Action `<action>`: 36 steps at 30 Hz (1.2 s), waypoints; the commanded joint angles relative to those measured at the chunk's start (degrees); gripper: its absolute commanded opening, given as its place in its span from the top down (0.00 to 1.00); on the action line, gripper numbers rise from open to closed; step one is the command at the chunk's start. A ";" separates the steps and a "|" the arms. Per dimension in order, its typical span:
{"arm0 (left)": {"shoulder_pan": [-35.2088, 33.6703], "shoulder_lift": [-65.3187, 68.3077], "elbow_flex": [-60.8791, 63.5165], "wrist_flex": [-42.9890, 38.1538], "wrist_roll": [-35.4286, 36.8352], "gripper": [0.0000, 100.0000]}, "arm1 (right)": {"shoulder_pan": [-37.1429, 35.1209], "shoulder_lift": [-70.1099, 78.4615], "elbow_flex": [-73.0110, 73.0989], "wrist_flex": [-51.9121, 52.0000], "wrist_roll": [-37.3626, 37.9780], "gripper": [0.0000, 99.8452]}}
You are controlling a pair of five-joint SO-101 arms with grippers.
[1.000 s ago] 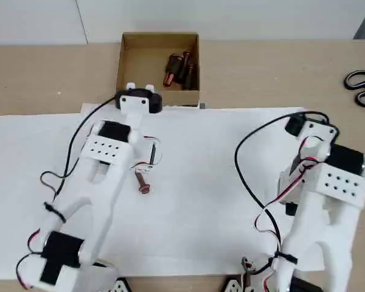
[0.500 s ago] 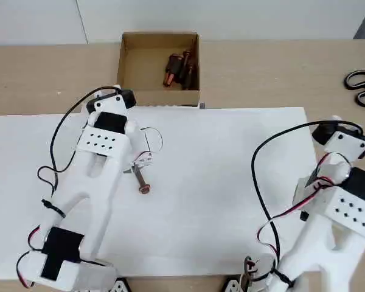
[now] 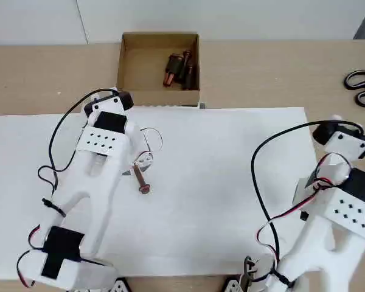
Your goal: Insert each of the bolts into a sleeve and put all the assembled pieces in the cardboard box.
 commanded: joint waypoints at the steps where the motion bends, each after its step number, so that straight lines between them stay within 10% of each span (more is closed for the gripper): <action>1: 0.00 1.23 -2.15 0.09 0.18 0.89 | 0.75 -1.45 -0.26 -0.13 0.00 1.00; 27: -0.35 17.76 -2.77 -6.86 1.23 0.99 | 0.66 -1.45 -0.26 -0.13 0.00 1.00; 36: -0.35 18.02 -8.57 0.00 13.63 0.99 | 0.75 -1.45 -0.26 -0.13 0.00 1.00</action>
